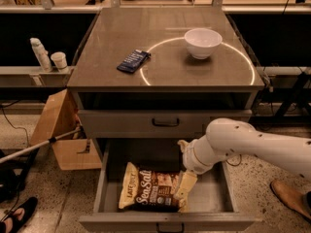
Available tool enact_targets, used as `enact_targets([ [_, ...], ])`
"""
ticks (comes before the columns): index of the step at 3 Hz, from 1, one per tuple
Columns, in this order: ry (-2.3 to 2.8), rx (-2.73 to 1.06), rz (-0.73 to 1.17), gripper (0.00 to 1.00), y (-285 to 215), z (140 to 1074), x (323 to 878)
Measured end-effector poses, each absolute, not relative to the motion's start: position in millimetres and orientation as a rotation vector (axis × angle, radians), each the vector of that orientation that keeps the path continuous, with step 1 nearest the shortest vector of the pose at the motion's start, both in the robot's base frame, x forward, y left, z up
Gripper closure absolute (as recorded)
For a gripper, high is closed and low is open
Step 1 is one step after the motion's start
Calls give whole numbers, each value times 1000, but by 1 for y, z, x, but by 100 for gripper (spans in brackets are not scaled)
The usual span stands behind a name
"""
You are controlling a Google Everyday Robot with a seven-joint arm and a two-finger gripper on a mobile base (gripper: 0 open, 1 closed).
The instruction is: Pick brown chip bag from middle drawer and place on counter
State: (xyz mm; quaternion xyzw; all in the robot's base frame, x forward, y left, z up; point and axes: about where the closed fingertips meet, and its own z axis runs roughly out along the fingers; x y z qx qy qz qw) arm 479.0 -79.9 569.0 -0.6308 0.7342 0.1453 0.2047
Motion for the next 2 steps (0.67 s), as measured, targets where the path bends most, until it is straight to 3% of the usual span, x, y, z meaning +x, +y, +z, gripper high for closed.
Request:
enact_targets([
  [2, 2012, -1863, 409, 0, -51, 520, 479],
])
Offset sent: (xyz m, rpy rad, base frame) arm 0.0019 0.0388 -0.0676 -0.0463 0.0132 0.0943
